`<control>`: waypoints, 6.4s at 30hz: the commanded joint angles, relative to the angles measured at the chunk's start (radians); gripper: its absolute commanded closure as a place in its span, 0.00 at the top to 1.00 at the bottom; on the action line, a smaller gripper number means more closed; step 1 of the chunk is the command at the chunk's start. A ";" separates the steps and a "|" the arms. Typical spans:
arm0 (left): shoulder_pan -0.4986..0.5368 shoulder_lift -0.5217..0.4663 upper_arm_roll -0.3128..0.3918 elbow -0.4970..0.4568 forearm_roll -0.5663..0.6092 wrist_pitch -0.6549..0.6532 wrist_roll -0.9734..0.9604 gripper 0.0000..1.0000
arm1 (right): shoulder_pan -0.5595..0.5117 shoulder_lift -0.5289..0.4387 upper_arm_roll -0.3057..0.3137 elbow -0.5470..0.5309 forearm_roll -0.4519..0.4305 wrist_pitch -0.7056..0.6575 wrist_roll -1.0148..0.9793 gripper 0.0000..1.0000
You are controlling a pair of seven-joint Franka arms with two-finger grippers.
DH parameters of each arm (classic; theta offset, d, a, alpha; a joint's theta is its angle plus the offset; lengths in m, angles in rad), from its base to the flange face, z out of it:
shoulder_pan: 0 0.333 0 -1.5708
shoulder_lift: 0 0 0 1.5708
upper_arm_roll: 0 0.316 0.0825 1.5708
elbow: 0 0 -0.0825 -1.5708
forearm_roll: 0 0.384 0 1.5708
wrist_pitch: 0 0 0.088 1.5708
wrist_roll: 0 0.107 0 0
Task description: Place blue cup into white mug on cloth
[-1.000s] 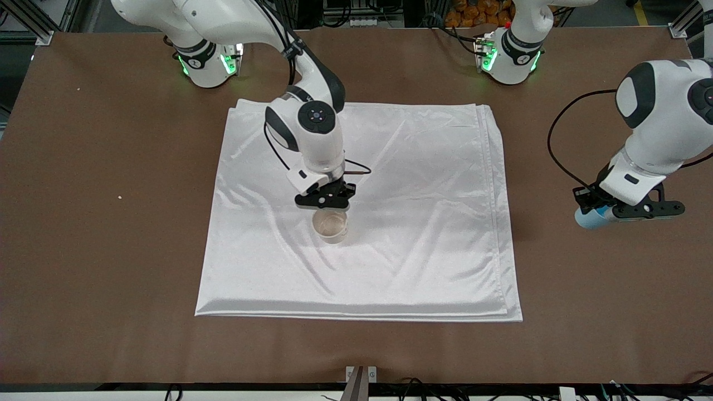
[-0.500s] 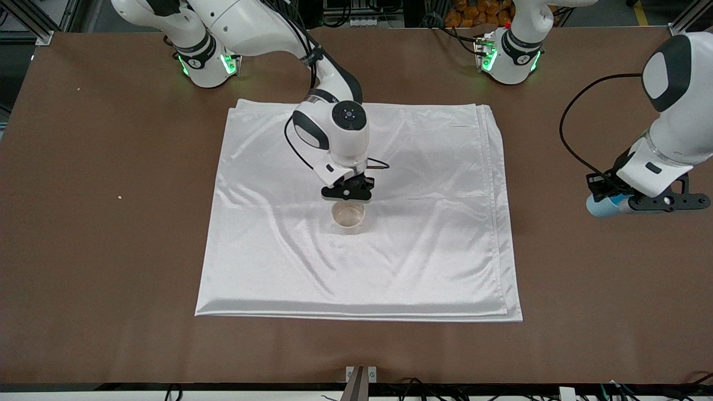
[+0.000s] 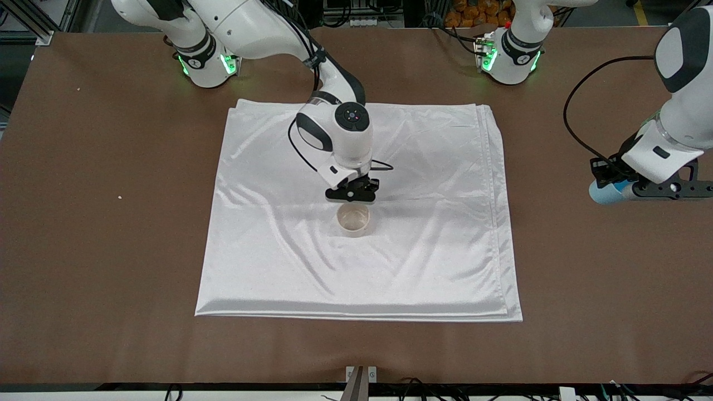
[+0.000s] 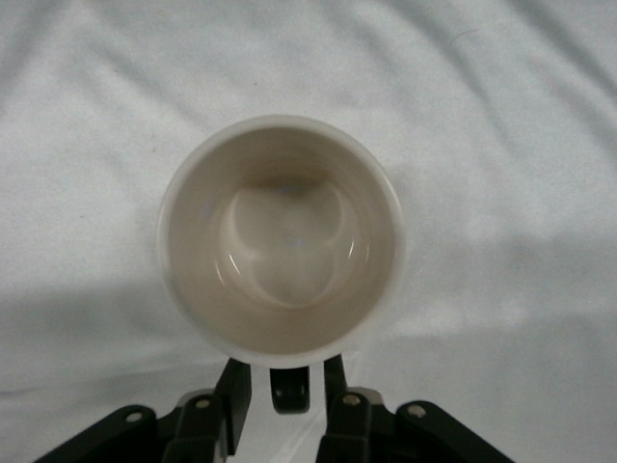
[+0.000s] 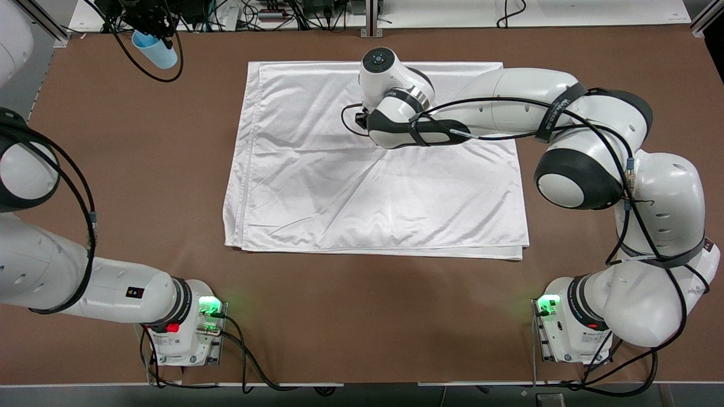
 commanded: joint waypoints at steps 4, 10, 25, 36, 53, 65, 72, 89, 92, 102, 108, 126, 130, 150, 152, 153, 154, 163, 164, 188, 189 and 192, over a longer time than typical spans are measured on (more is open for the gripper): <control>0.000 -0.024 -0.017 0.006 0.021 -0.049 0.018 0.00 | -0.011 -0.059 0.005 0.027 -0.019 -0.052 0.014 1.00; 0.000 -0.013 -0.054 0.023 0.018 -0.049 -0.002 0.00 | -0.033 -0.157 0.006 0.027 -0.010 -0.167 0.000 1.00; -0.002 0.054 -0.226 0.066 0.021 -0.049 -0.239 0.00 | -0.116 -0.392 -0.032 0.025 0.116 -0.441 -0.243 1.00; -0.005 0.136 -0.353 0.141 0.029 -0.049 -0.440 0.00 | -0.267 -0.528 0.006 0.028 0.120 -0.587 -0.350 1.00; -0.019 0.294 -0.543 0.270 0.124 -0.049 -0.733 0.00 | -0.524 -0.660 0.005 0.028 0.177 -0.739 -0.712 1.00; -0.146 0.484 -0.583 0.411 0.242 -0.026 -0.930 0.00 | -0.620 -0.694 -0.001 0.024 0.182 -0.765 -0.779 1.00; -0.238 0.570 -0.562 0.476 0.256 0.026 -0.990 0.00 | -0.663 -0.702 -0.011 0.021 0.183 -0.765 -0.922 1.00; -0.448 0.745 -0.382 0.615 0.254 0.173 -1.065 0.00 | -0.758 -0.732 -0.031 -0.024 0.237 -0.768 -1.092 1.00; -0.477 0.782 -0.356 0.652 0.254 0.175 -1.076 0.00 | -0.777 -0.732 -0.031 -0.025 0.239 -0.768 -1.094 1.00; -0.491 0.812 -0.339 0.692 0.251 0.230 -1.082 0.00 | -0.777 -0.728 -0.060 -0.025 0.240 -0.768 -1.106 1.00; -0.502 0.825 -0.338 0.694 0.249 0.239 -1.086 0.00 | -0.778 -0.726 -0.069 -0.027 0.242 -0.767 -1.138 1.00; -0.494 0.851 -0.332 0.689 0.240 0.276 -1.088 0.00 | -0.766 -0.723 -0.077 -0.038 0.258 -0.765 -1.142 1.00; -0.493 0.849 -0.332 0.684 0.240 0.285 -1.097 0.00 | -0.763 -0.723 -0.077 -0.036 0.257 -0.765 -1.140 1.00; -0.501 0.855 -0.325 0.678 0.240 0.287 -1.100 0.28 | -0.758 -0.720 -0.077 -0.033 0.255 -0.767 -1.142 1.00; -0.501 0.852 -0.325 0.678 0.242 0.287 -1.100 0.31 | -0.758 -0.720 -0.077 -0.033 0.255 -0.767 -1.143 1.00; -0.501 0.849 -0.325 0.678 0.240 0.287 -1.100 0.33 | -0.758 -0.720 -0.077 -0.033 0.255 -0.767 -1.143 1.00; -0.501 0.846 -0.325 0.677 0.242 0.285 -1.100 0.35 | -0.758 -0.720 -0.077 -0.033 0.255 -0.767 -1.143 1.00; -0.487 0.792 -0.316 0.661 0.245 0.245 -1.086 0.89 | -0.740 -0.722 -0.089 -0.034 0.249 -0.767 -1.143 1.00; -0.485 0.782 -0.316 0.660 0.245 0.231 -1.085 0.97 | -0.736 -0.722 -0.095 -0.034 0.249 -0.767 -1.143 1.00; -0.448 0.342 -0.142 0.344 0.023 0.018 -0.714 1.00 | -0.731 -0.719 -0.098 -0.033 0.251 -0.770 -1.143 1.00; -0.451 0.316 -0.132 0.315 0.019 0.018 -0.700 1.00 | -0.729 -0.719 -0.098 -0.033 0.249 -0.770 -1.143 1.00; -0.450 0.242 -0.109 0.237 0.018 0.018 -0.694 1.00 | -0.729 -0.717 -0.098 -0.033 0.249 -0.771 -1.143 1.00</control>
